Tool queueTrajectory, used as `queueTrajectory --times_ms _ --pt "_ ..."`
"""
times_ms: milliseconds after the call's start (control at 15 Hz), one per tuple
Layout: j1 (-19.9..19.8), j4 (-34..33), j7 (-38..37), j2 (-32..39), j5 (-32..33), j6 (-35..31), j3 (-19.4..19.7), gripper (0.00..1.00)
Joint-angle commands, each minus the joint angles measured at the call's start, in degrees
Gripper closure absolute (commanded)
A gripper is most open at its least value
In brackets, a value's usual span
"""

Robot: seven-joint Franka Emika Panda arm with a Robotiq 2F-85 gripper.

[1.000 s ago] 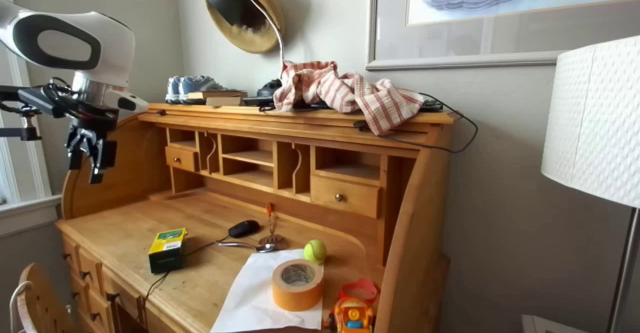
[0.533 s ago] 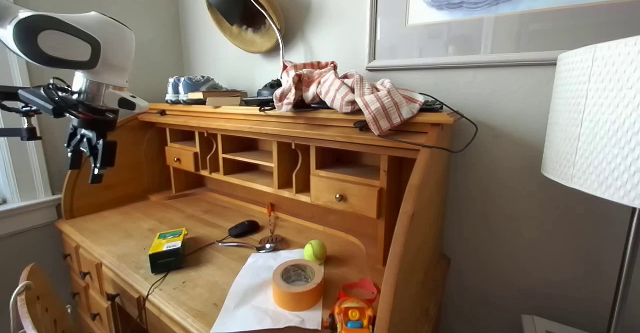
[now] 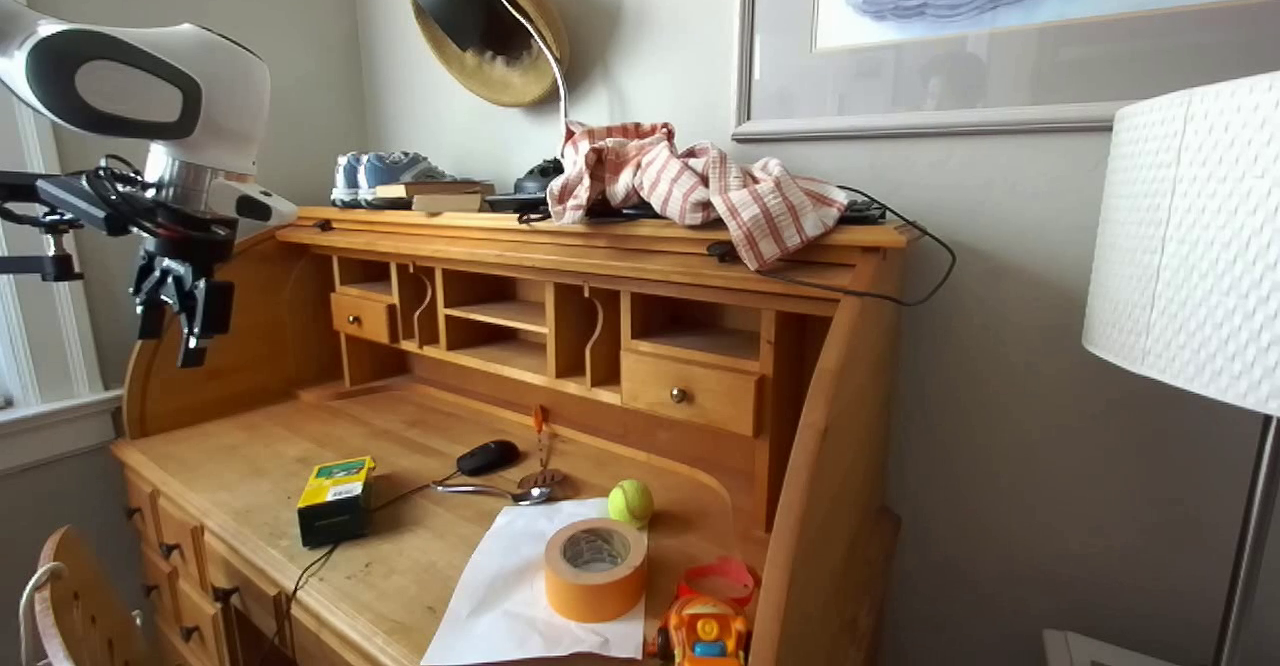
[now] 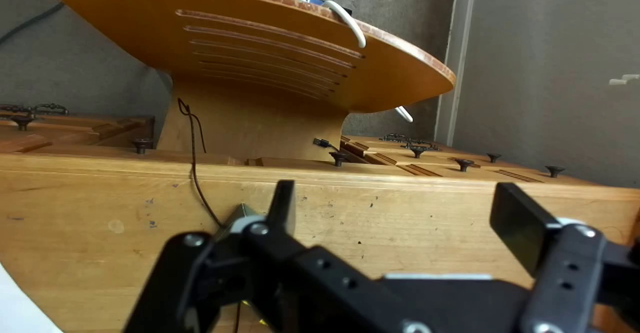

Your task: Put the box of crayons on top

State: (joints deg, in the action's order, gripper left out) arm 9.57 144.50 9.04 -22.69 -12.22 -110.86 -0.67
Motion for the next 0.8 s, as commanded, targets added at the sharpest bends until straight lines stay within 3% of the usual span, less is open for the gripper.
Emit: queueTrajectory --times_ms 0,400,733 --pt "-0.8 -0.1 0.2 0.0 -0.3 0.1 -0.8 0.00" --pt "-0.8 -0.1 0.2 0.0 -0.3 0.1 -0.8 0.00" --pt "-1.1 -1.2 9.9 4.2 13.2 -1.0 -1.8 0.00"
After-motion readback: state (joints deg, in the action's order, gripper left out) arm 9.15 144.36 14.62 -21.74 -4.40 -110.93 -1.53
